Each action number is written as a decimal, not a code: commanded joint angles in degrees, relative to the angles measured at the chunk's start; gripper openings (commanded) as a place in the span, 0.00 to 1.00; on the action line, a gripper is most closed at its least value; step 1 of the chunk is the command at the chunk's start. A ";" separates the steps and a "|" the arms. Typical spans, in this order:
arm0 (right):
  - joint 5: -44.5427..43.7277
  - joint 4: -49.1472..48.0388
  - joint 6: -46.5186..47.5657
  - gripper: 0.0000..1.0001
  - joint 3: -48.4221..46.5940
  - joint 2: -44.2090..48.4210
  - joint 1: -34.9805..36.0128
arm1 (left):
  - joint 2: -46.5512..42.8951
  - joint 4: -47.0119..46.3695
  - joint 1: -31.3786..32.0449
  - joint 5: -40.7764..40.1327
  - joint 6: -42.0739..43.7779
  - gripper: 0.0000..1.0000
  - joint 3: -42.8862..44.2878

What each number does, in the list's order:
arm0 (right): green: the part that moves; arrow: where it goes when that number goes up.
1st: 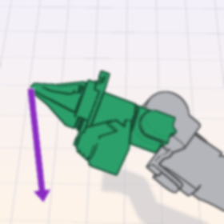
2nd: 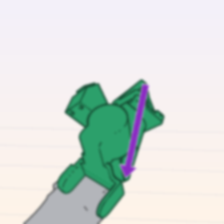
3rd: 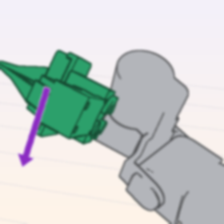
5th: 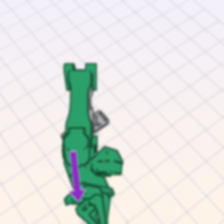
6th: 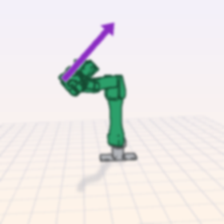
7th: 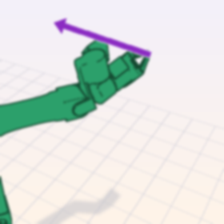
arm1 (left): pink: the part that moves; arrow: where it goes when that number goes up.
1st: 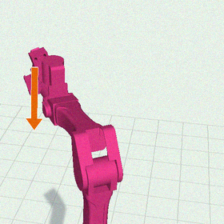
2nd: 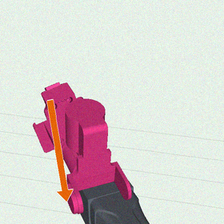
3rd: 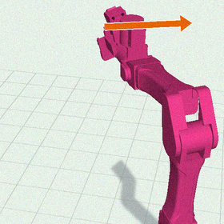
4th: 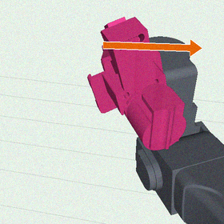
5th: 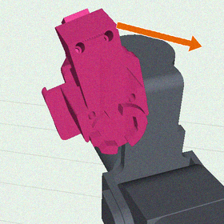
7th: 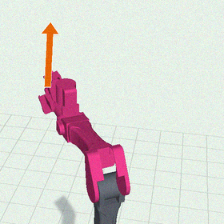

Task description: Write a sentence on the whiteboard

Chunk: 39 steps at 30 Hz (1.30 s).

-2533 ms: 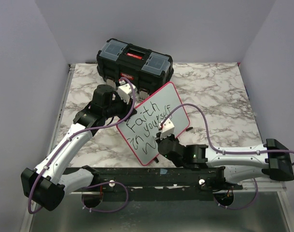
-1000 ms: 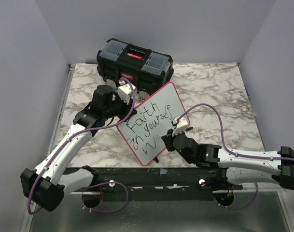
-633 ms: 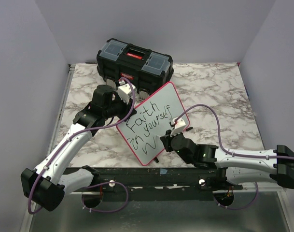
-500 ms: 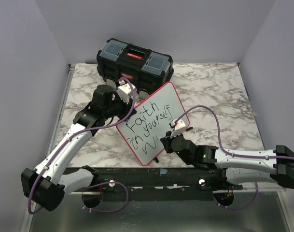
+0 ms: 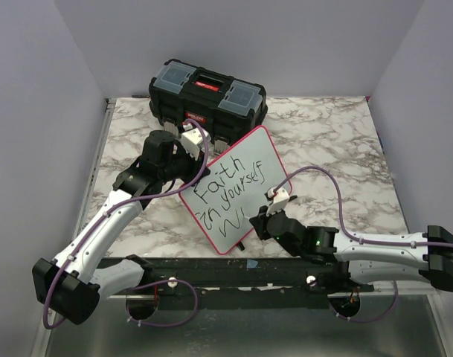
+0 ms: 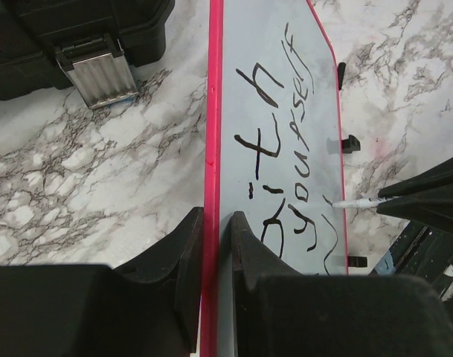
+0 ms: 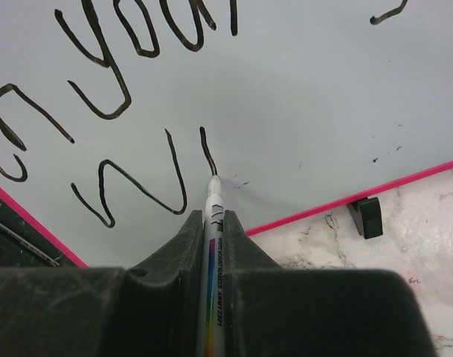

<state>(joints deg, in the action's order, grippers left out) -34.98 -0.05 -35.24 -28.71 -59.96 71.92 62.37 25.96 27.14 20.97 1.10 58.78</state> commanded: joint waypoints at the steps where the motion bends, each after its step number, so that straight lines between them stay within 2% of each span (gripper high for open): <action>1: 2.45 3.83 -1.84 0.01 1.76 -0.47 -0.18 | -0.05 -0.76 0.46 -1.94 2.68 0.00 -0.17; 11: 4.24 9.18 -1.32 0.01 -1.14 4.72 -0.18 | -0.04 -0.57 0.46 -1.84 2.70 0.00 0.01; 19: 1.58 7.00 0.69 0.01 -4.92 6.14 -0.14 | -0.66 -0.77 0.45 -1.81 2.68 0.00 -0.15; 33: -3.99 -2.61 4.50 0.01 -8.56 -1.11 -0.26 | -1.11 -0.64 0.63 -1.66 2.68 0.00 -0.16; 39: -6.51 -3.64 3.82 0.01 -7.99 -3.91 -0.25 | -1.03 -0.72 0.73 -1.82 2.74 0.00 -0.25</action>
<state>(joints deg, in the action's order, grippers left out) -37.45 -1.02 -31.44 -35.66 -62.96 71.88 62.24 25.80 27.51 20.99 1.06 58.78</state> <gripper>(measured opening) 0.126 0.173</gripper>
